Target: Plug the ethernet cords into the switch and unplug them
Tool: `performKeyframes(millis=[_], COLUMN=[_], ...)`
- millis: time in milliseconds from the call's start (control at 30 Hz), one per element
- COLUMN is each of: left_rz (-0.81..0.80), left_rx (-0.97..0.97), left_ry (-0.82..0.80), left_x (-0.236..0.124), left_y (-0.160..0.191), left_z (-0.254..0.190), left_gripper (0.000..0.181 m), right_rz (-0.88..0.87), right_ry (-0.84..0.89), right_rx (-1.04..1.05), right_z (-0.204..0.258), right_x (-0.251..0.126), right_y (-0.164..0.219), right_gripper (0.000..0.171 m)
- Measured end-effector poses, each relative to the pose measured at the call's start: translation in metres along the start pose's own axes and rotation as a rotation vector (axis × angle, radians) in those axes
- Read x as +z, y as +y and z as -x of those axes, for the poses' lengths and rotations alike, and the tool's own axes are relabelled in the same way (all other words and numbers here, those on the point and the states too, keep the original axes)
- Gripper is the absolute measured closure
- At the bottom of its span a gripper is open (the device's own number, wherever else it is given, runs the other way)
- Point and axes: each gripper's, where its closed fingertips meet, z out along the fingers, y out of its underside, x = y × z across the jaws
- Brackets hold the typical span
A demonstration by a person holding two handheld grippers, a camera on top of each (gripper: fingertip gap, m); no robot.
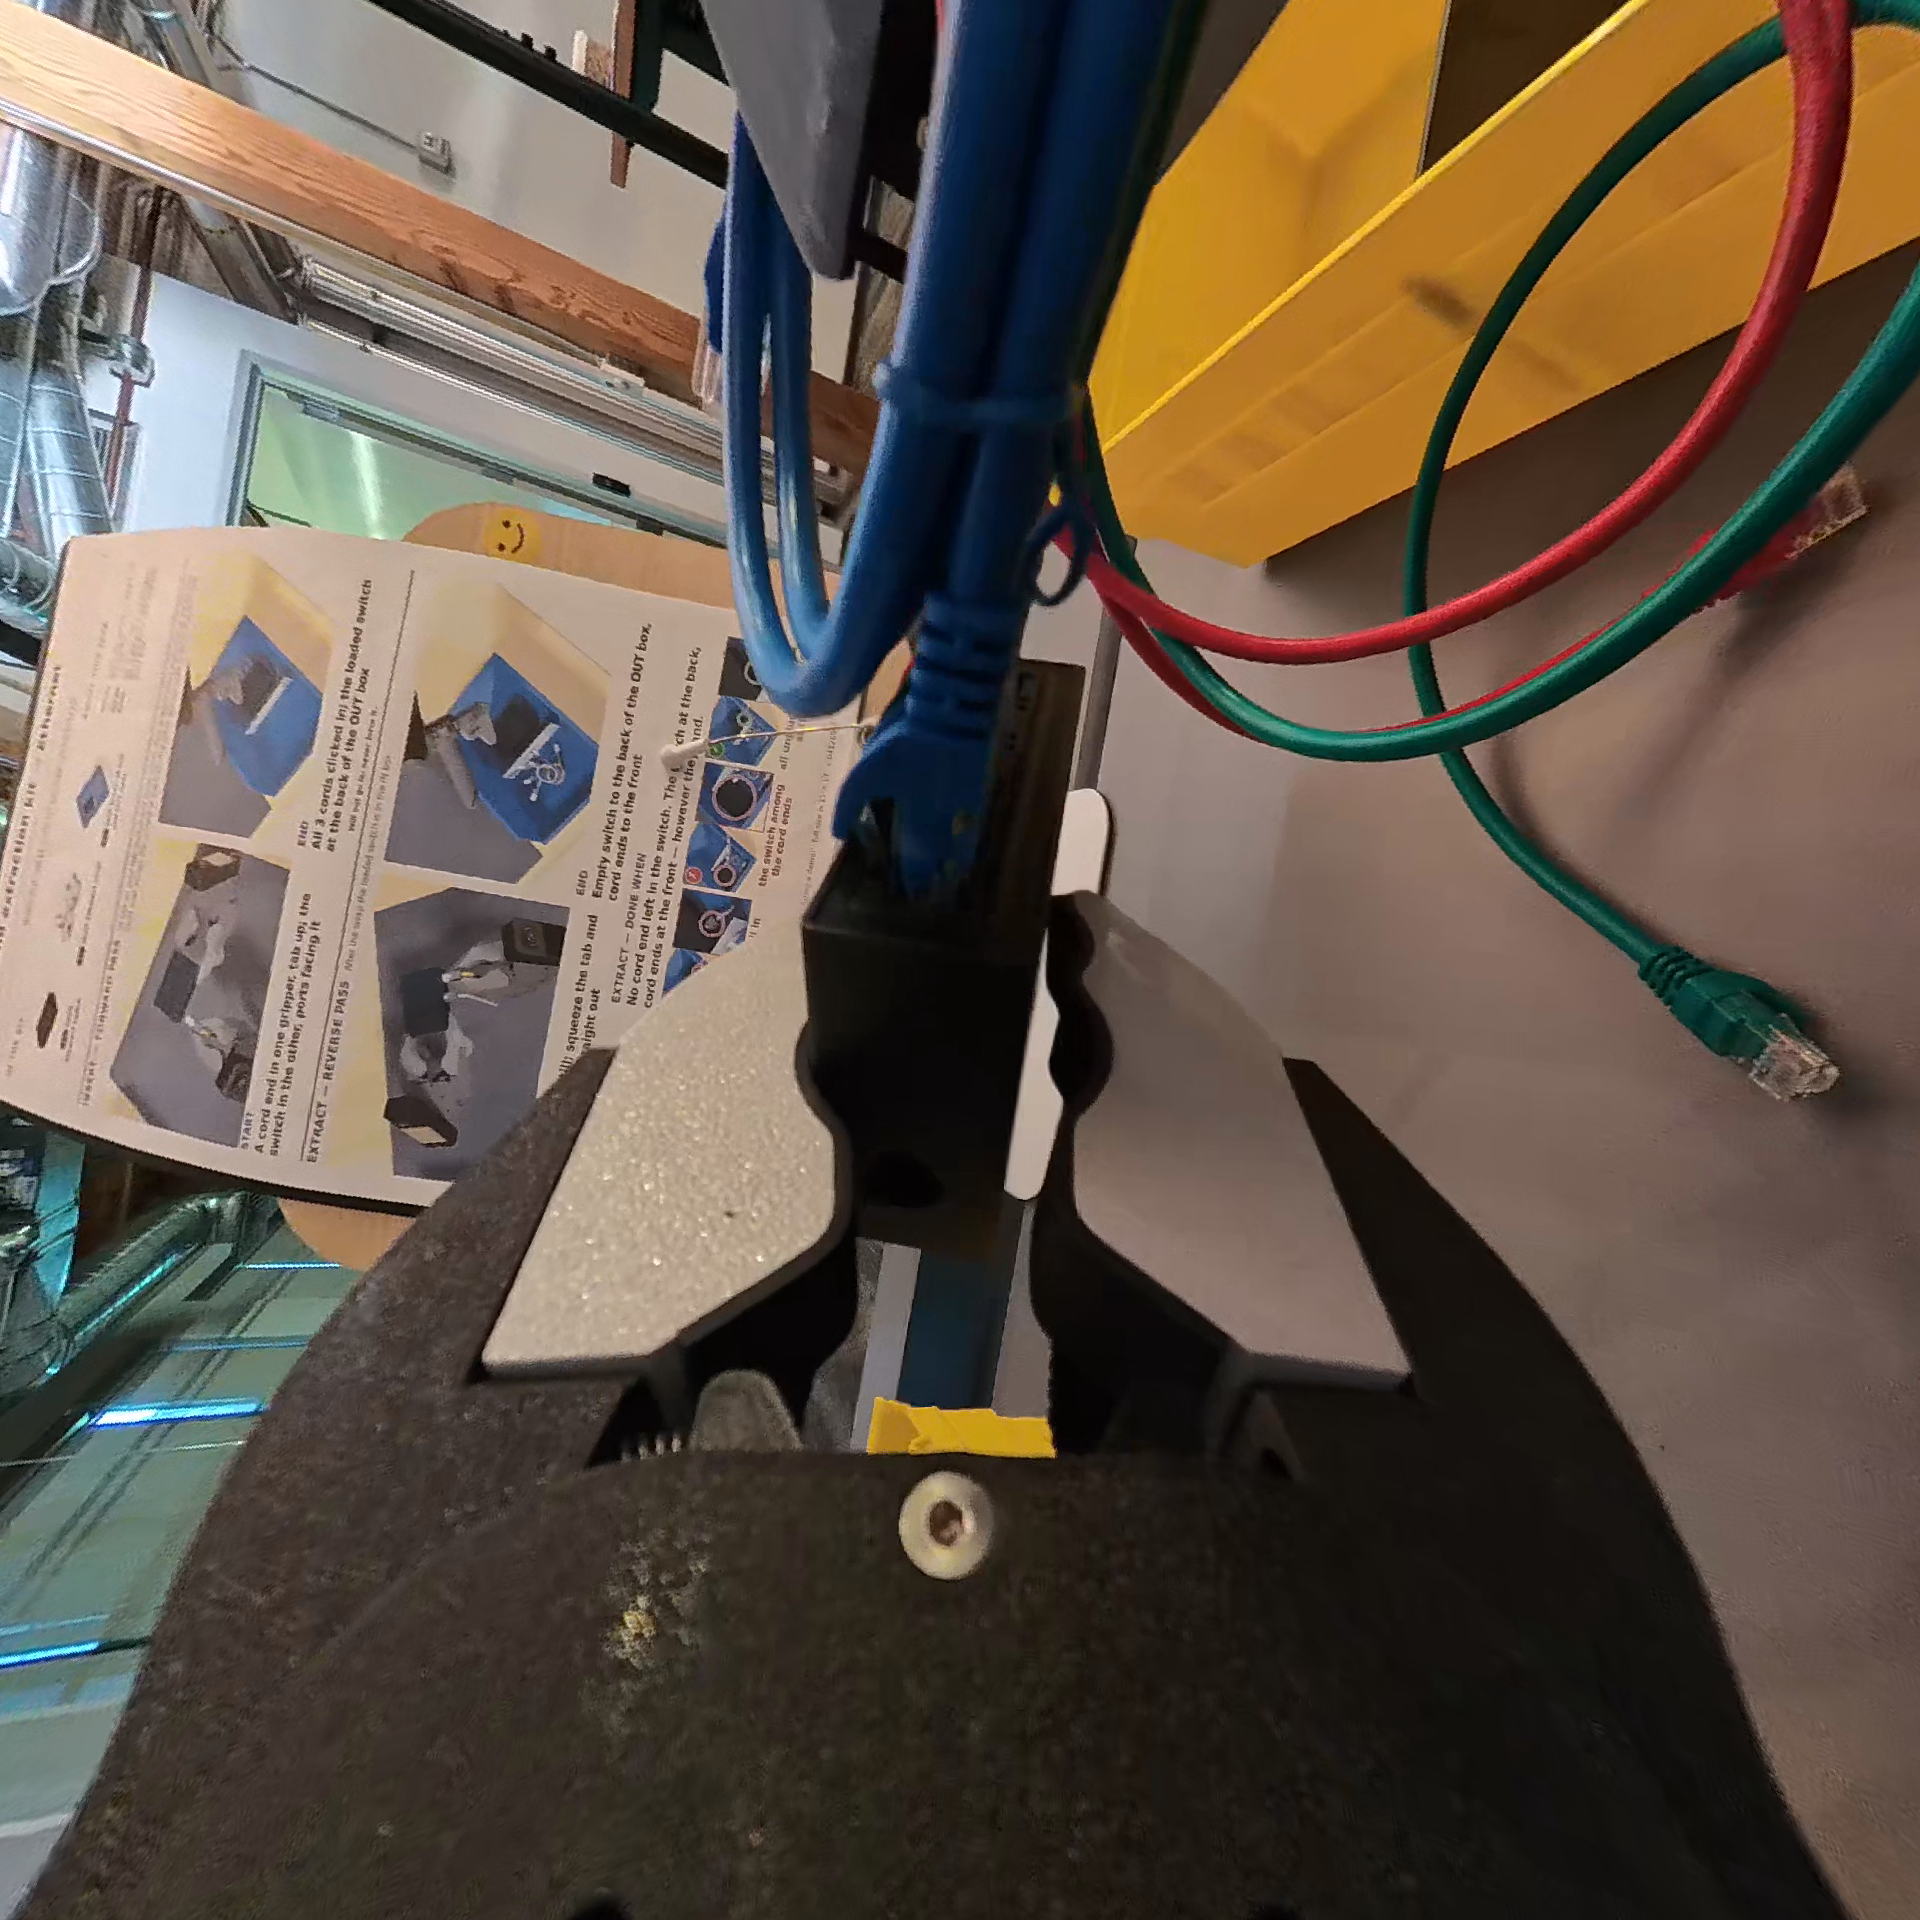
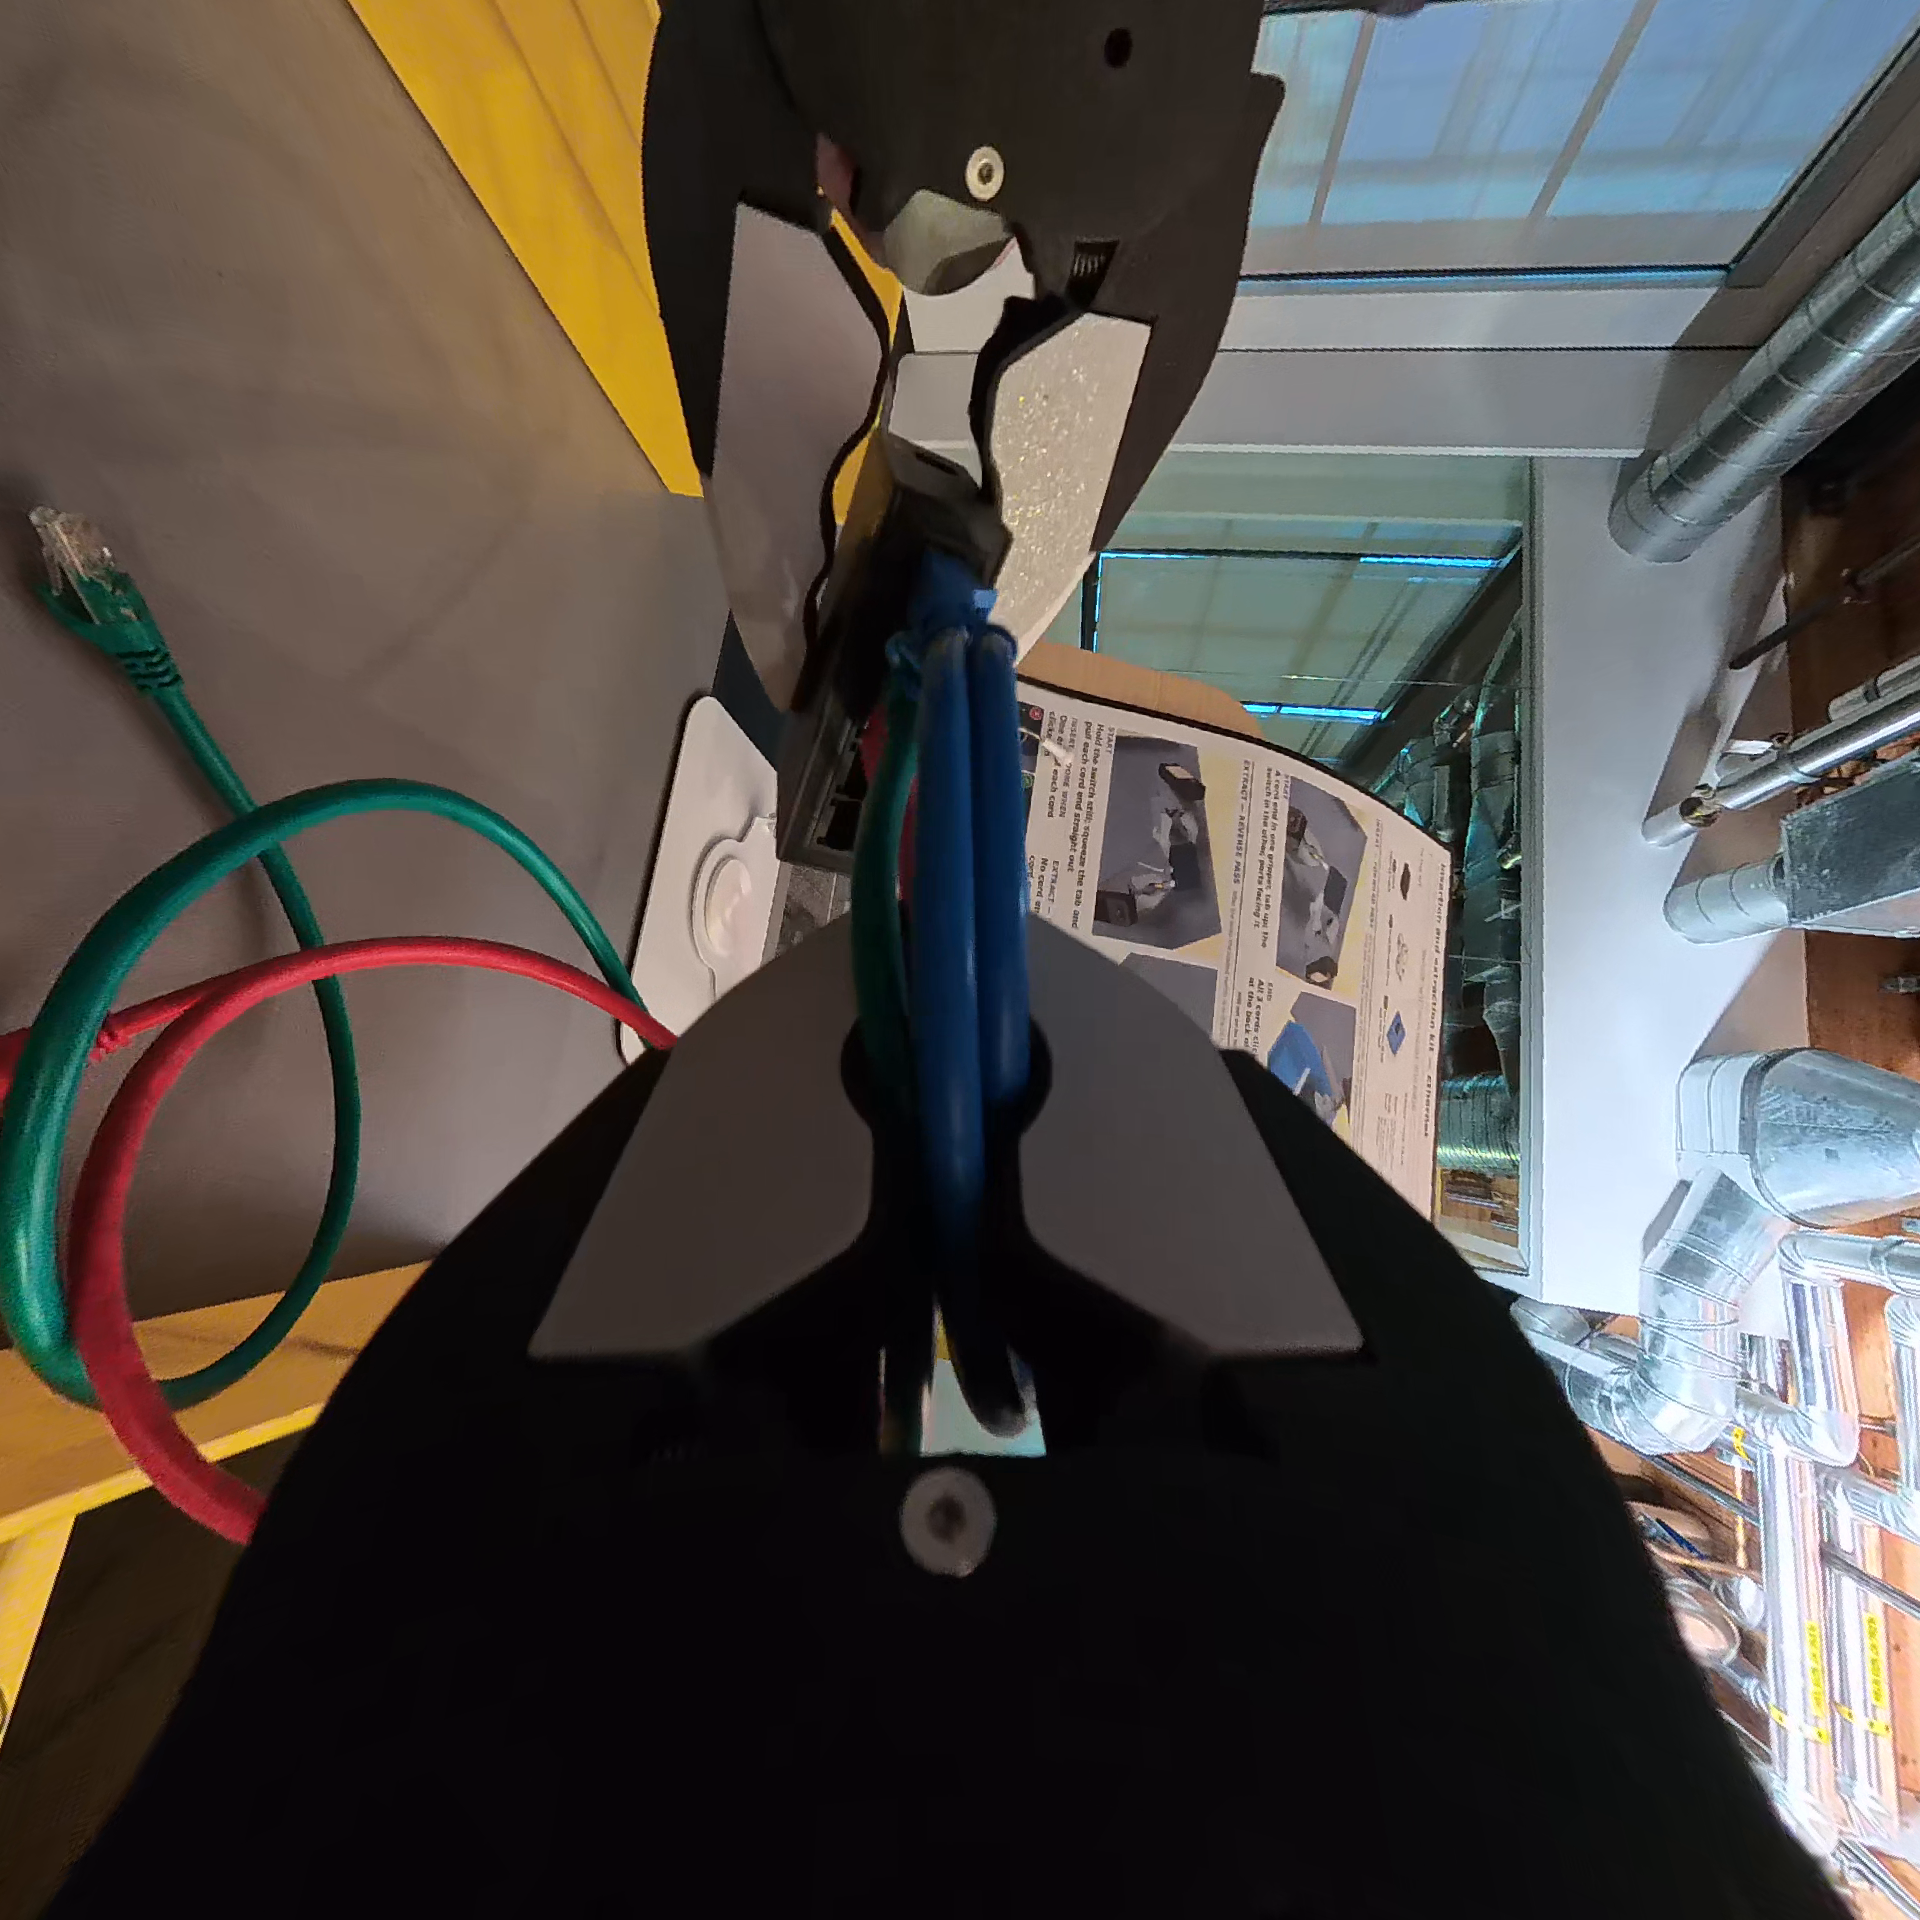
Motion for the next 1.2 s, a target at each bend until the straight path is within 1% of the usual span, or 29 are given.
performKeyframes(millis=[167,367,500,633,767,867,933,1067,1200], left_rz=[0.007,0.011,0.033,0.1,0.151,0.155,0.159,0.179,0.186], left_rx=[-0.005,0.015,0.032,0.031,0.011,0.013,0.018,0.037,0.065], left_ry=[0.023,-0.026,-0.118,-0.197,-0.24,-0.244,-0.25,-0.256,-0.244], left_x=[-0.001,-0.003,-0.004,-0.007,-0.009,-0.01,-0.01,-0.009,-0.008], left_y=[0.001,0.0,0.0,0.007,0.015,0.011,0.007,0.001,-0.003], left_z=[-0.003,0.004,0.018,0.031,0.04,0.04,0.04,0.037,0.033], left_gripper=[0.147,0.152,0.152,0.151,0.151,0.151,0.151,0.151,0.151], right_rz=[0.017,0.027,0.038,0.065,0.004,-0.145,-0.189,-0.17,-0.131], right_ry=[-0.01,-0.001,0.034,0.073,0.103,0.096,0.089,0.068,0.012], right_rx=[-0.016,-0.031,-0.028,0.012,0.058,0.144,0.165,0.173,0.221], right_z=[0.001,-0.001,-0.006,-0.014,-0.02,-0.022,-0.021,-0.014,-0.007], right_x=[0.0,-0.002,-0.002,-0.002,-0.004,-0.006,-0.006,0.003,0.006], right_y=[-0.001,-0.004,-0.004,0.002,-0.011,-0.039,-0.051,-0.056,-0.045], right_gripper=[0.156,0.154,0.153,0.145,0.14,0.138,0.138,0.138,0.139])
